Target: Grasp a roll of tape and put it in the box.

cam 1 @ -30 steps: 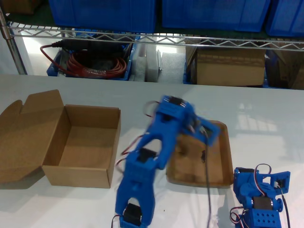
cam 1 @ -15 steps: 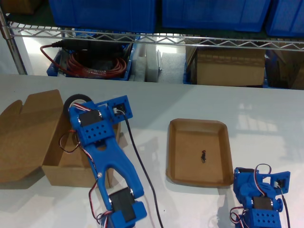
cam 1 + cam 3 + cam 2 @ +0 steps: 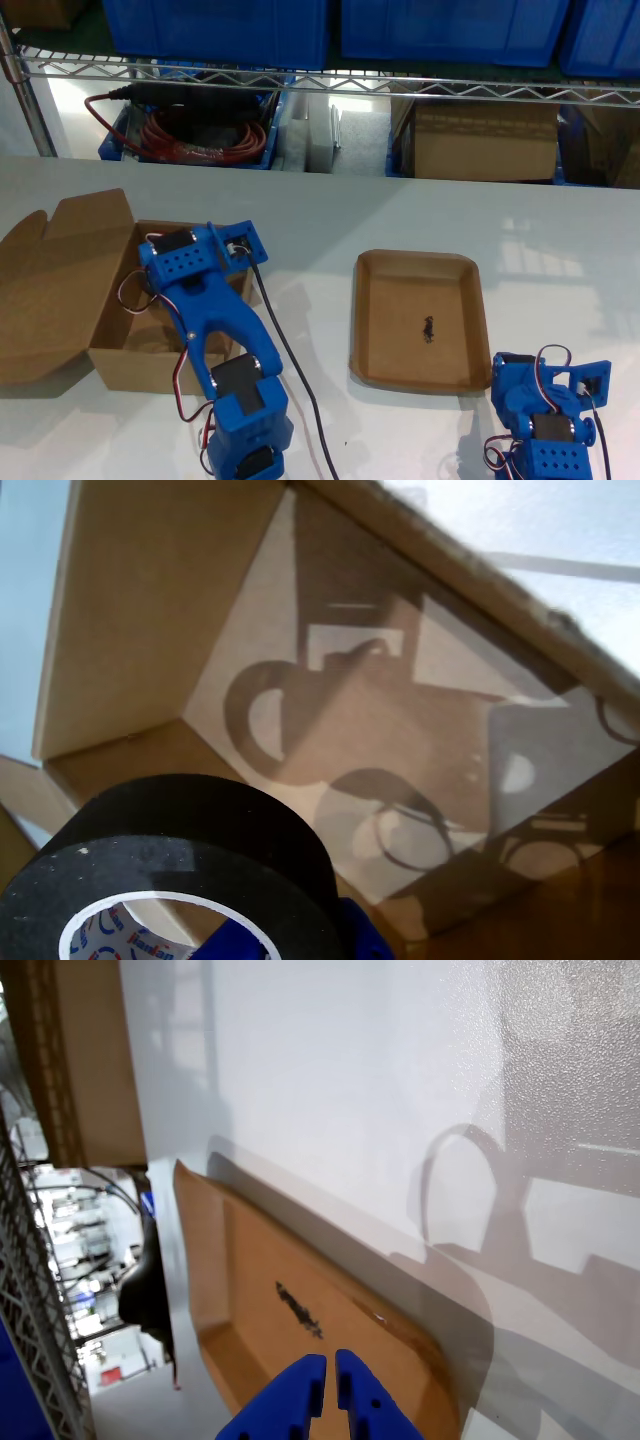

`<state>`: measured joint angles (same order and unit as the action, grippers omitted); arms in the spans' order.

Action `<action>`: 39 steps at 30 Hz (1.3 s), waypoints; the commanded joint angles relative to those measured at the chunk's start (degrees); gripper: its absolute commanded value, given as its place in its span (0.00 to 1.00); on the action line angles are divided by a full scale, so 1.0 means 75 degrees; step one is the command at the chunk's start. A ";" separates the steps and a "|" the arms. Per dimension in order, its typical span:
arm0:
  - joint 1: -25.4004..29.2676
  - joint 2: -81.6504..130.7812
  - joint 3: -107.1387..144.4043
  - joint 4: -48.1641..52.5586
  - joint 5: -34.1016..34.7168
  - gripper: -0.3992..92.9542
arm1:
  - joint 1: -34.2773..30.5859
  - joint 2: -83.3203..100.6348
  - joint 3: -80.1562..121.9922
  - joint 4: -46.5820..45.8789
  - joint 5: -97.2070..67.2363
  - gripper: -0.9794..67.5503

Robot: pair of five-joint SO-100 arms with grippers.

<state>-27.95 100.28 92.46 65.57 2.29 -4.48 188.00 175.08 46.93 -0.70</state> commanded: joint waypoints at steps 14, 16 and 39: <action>0.0363 0.0445 -0.0258 -0.0094 0.0105 0.22 | -0.0023 0.0047 0.0105 -0.0035 0.0023 0.02; 0.0762 0.0961 -0.0141 -0.0234 -0.0047 0.18 | -0.0023 0.0047 0.0105 -0.0035 0.0023 0.02; 0.4066 1.2023 1.1320 -0.2637 -0.1945 0.00 | -0.0023 0.0047 0.0105 -0.0035 0.0023 0.02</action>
<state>1.93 189.32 175.61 45.53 -12.22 -4.48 188.00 175.08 46.93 -0.70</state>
